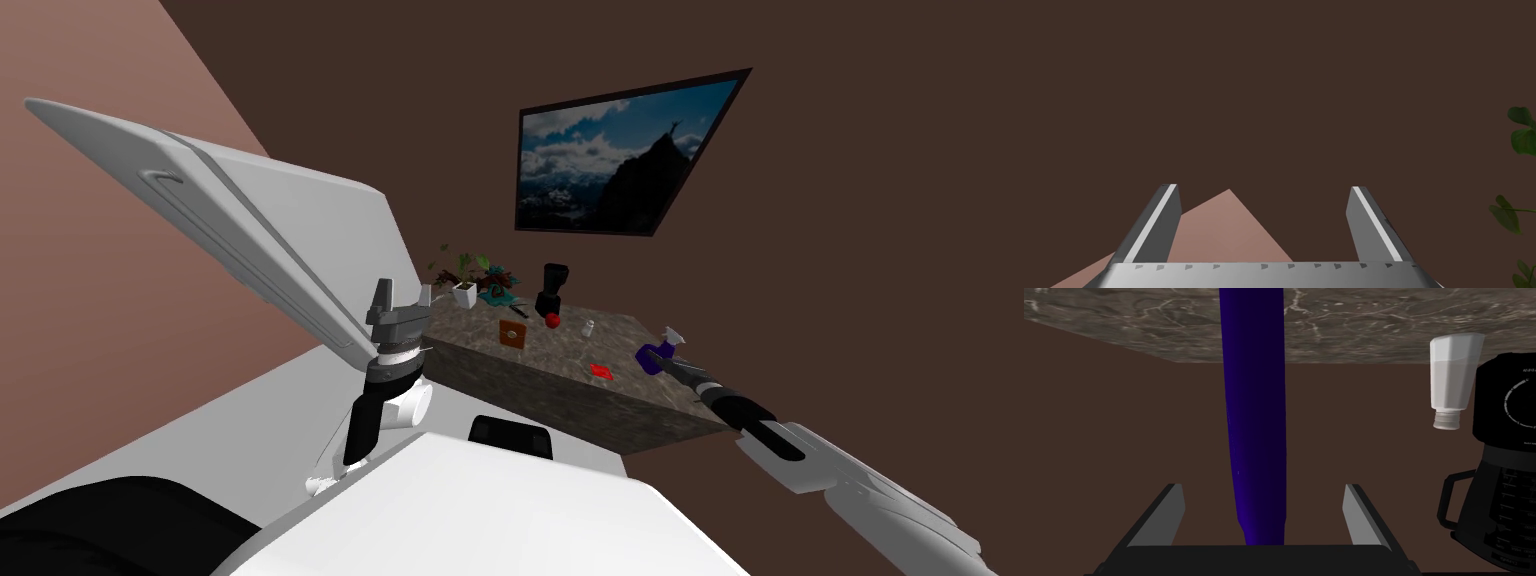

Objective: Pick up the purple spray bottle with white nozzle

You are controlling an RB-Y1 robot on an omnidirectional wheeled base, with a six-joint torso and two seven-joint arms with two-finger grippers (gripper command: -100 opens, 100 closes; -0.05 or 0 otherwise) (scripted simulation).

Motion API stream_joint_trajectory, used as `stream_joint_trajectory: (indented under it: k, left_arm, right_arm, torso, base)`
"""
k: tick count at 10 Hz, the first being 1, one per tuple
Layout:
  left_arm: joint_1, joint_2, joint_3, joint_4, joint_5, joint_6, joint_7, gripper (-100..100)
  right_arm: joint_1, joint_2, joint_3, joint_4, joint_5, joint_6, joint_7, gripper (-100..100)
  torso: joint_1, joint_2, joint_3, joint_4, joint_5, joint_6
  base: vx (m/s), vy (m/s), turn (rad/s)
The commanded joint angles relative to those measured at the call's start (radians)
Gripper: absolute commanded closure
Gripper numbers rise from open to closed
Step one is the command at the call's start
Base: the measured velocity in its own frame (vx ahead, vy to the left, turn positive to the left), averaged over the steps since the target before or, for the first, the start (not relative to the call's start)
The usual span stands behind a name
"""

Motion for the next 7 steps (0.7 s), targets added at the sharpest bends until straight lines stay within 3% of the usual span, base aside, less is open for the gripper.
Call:
stream_joint_trajectory:
  k: [1,5,6,7]
  left_arm:
    - [0.0,0.0,0.0,0.0,0.0,0.0,0.0,0]
    - [0.0,0.0,0.0,0.0,0.0,0.0,0.0,0]
    - [0.0,0.0,0.0,0.0,0.0,0.0,0.0,0]
    - [0.0,0.0,0.0,0.0,0.0,0.0,0.0,0]
  right_arm:
    - [0.0,0.0,0.0,0.0,0.0,0.0,0.0,100]
    - [0.0,-0.001,0.0,0.0,0.0,0.0,0.001,100]
    - [0.0,-0.001,0.0,0.0,0.0,0.001,0.001,0]
    - [0.044,0.032,-0.02,-0.05,0.016,0.051,0.012,100]
  torso:
    - [0.0,0.0,0.0,0.0,0.0,0.0]
    - [-0.001,0.0,0.0,0.0,-0.001,0.0]
    - [-0.001,0.0,0.0,0.0,-0.001,0.0]
    - [-0.001,0.0,0.0,0.0,-0.001,0.0]
  base:
    - [0.0,0.0,0.0]
    - [0.0,0.0,0.0]
    - [0.0,0.0,0.0]
    - [-0.012,-0.072,0.06]
